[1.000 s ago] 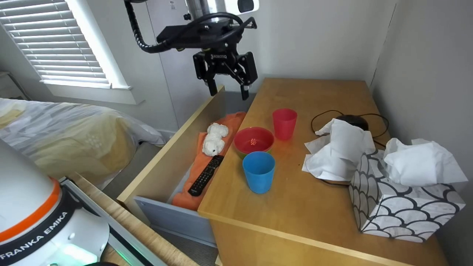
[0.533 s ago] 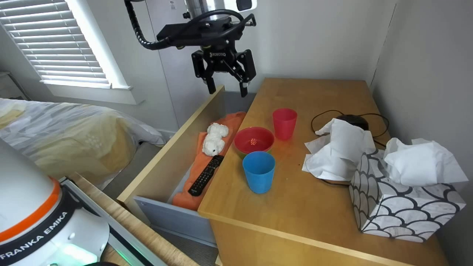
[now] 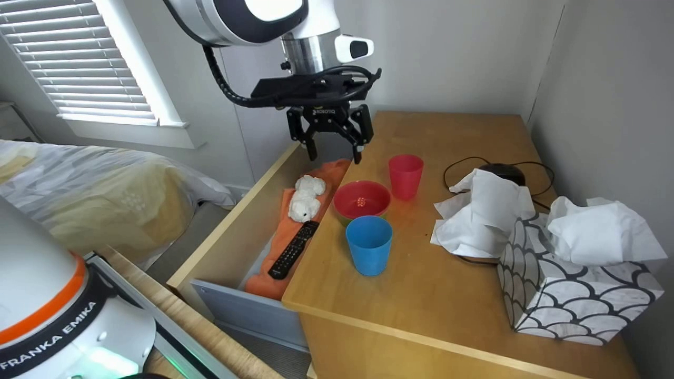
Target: Remove the dice from the bowl and put it on the countertop
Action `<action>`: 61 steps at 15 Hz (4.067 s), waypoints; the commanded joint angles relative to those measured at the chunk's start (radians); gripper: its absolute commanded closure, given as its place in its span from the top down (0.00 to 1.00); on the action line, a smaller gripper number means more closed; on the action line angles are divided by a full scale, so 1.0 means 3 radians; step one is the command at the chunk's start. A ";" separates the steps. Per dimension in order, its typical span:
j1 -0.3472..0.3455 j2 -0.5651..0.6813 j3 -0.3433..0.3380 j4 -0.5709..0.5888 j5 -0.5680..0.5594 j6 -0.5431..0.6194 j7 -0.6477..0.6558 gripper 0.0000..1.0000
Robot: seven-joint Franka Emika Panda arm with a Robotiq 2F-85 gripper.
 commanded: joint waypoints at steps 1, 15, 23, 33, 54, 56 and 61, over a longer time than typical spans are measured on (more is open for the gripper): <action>-0.0018 0.0293 -0.0062 0.0032 0.0190 0.0346 -0.0365 0.88; -0.0305 0.0859 0.0068 0.0294 0.0863 0.0506 -0.1154 0.60; -0.0392 0.1019 0.0210 0.0319 0.0971 0.0571 -0.1210 0.44; -0.0661 0.1269 0.0538 0.0418 0.1406 0.0876 -0.1557 0.42; -0.0747 0.0656 0.0579 0.0289 0.1319 0.0746 -0.1420 0.05; -0.0687 0.0481 0.0542 0.0329 0.1427 0.0605 -0.1443 0.05; -0.0399 0.0456 0.0427 0.0470 0.1480 0.0877 -0.1124 0.05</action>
